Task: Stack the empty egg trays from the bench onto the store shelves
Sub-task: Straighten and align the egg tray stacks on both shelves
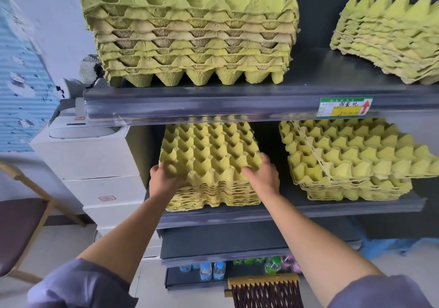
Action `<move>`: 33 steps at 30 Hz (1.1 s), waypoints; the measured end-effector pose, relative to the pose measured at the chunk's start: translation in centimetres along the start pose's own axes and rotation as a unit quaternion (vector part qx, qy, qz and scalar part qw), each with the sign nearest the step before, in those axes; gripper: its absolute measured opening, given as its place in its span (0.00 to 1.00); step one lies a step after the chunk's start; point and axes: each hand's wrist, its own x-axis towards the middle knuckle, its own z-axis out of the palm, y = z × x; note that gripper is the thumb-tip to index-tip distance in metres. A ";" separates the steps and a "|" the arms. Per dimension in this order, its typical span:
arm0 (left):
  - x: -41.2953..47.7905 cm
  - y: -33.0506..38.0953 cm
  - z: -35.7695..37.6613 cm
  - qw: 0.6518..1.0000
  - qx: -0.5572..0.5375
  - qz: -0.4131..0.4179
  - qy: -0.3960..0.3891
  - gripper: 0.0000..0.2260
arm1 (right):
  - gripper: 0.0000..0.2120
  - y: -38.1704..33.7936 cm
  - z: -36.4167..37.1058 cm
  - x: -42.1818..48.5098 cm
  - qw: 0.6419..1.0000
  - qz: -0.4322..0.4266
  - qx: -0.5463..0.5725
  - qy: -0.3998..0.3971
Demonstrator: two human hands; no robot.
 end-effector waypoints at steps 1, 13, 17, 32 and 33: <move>0.1 -0.1 -0.2 1.000 0.004 0.006 0.003 0.29 | 0.35 0.1 0.2 -0.2 1.000 -0.005 -0.004 0.004; 1.0 -0.3 -0.1 0.994 0.106 0.006 -0.040 0.32 | 0.34 1.1 0.8 -0.2 0.991 -0.002 -0.133 -0.031; 0.9 0.3 -0.2 0.988 0.150 -0.010 -0.045 0.31 | 0.35 1.0 0.0 -0.3 0.982 0.003 -0.181 -0.059; -3.0 5.4 1.3 0.926 0.329 0.187 0.010 0.21 | 0.24 0.9 -4.6 -2.5 0.929 -0.198 -0.311 -0.043; -3.4 5.8 1.3 0.921 0.338 0.193 0.012 0.21 | 0.24 0.8 -5.0 -2.6 0.925 -0.208 -0.314 -0.043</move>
